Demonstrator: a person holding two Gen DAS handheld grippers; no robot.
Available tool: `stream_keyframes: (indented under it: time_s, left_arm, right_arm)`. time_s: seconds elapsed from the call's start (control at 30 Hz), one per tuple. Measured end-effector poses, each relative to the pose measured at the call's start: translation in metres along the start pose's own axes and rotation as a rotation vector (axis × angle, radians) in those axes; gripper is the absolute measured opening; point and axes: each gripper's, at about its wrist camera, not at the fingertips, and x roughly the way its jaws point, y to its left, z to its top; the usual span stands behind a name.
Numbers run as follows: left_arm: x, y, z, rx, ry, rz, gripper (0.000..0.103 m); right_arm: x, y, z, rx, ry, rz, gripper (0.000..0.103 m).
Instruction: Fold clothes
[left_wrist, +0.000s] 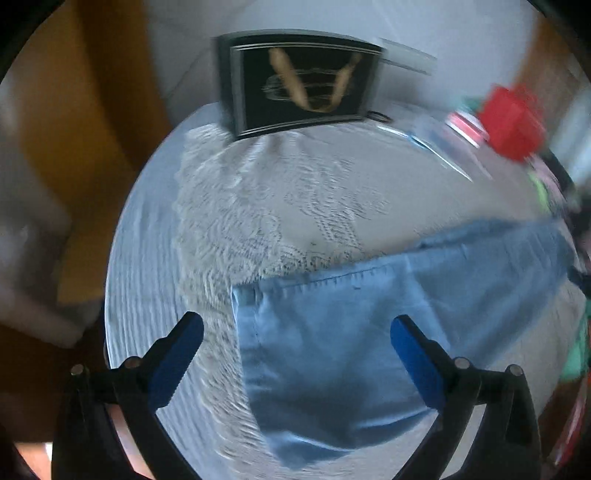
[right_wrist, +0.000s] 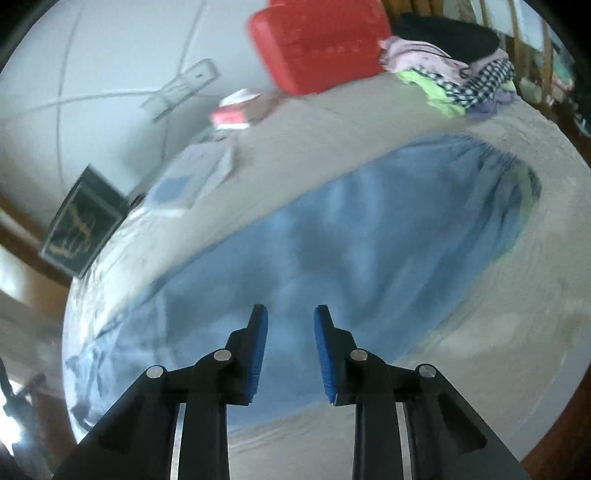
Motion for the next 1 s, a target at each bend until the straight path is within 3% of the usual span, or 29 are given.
stream_keyframes:
  time_s: [0.03,0.17,0.27,0.33,0.4,0.6,0.77,0.83,0.93,1.0]
  left_arm:
    - [0.000,0.004,0.002,0.038,0.010,-0.023,0.103]
    - [-0.009,0.018,0.001,0.133,0.050,-0.095,0.103]
    - [-0.004,0.021,0.001,0.194,0.053,-0.090,0.103]
    - [0.004,0.020,0.000,0.213,0.060,-0.087,0.103]
    - [0.013,0.018,0.000,0.241,0.072,-0.079,0.102]
    - [0.044,0.010,0.017,0.364,0.121,-0.091,0.097]
    - [0.074,0.006,0.031,0.544,0.096,-0.118,0.097]
    - [0.085,0.011,0.036,0.588,0.087,-0.179,0.097]
    - [0.099,0.018,0.043,0.661,0.093,-0.281,0.097]
    - [0.105,0.019,0.045,0.724,0.104,-0.298,0.097]
  right_arm:
    - [-0.001,0.016,-0.015,0.006,-0.002,-0.004,0.039]
    - [0.002,0.080,-0.071,0.013,0.045,0.015,0.039]
    - [0.008,0.122,-0.100,-0.034,0.082,0.048,0.037]
    - [0.014,0.150,-0.116,-0.071,0.109,0.077,0.027]
    - [0.021,0.176,-0.130,-0.102,0.133,0.106,0.026]
    - [0.028,0.210,-0.156,-0.057,0.136,0.125,0.026]
    - [0.041,0.223,-0.172,0.030,0.123,0.068,0.029]
    - [0.049,0.233,-0.185,0.068,0.106,0.040,0.029]
    - [0.058,0.257,-0.211,0.178,0.087,-0.038,0.038]
    - [0.055,0.275,-0.233,0.281,0.060,-0.084,0.043]
